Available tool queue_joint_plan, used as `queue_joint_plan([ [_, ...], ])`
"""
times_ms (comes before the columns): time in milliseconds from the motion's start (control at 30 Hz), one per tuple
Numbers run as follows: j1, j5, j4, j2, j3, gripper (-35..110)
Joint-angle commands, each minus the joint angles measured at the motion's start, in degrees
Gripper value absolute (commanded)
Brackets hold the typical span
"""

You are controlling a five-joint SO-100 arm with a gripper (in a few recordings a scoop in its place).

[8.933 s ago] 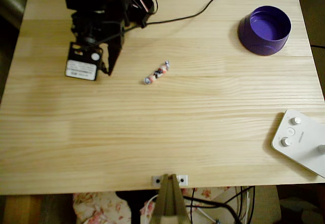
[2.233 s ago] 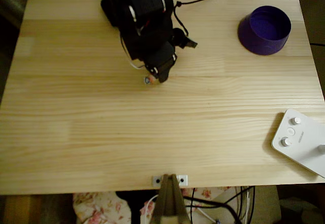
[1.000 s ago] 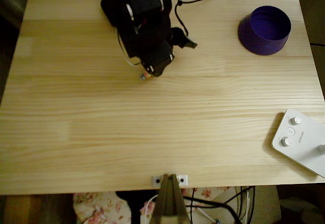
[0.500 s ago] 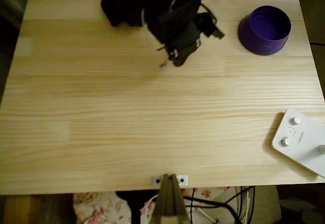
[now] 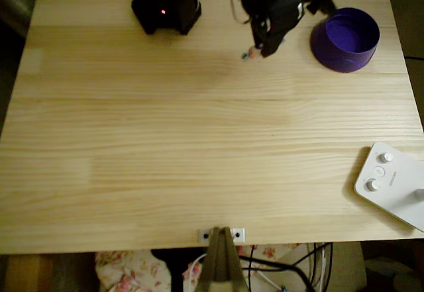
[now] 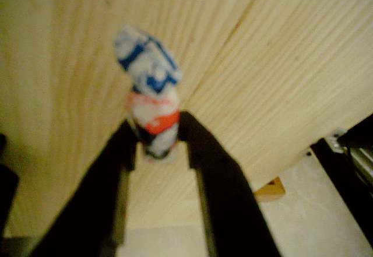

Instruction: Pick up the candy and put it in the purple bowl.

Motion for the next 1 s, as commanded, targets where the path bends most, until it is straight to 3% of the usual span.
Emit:
queue_joint_plan([
  [0,-4.7,3.5,0.6,4.4,-4.7,4],
  [433,-17.4,12.7,-0.6,-8.5,-21.9,3],
  [967,-21.3,14.2,-2.4,-24.3,-39.5,3],
])
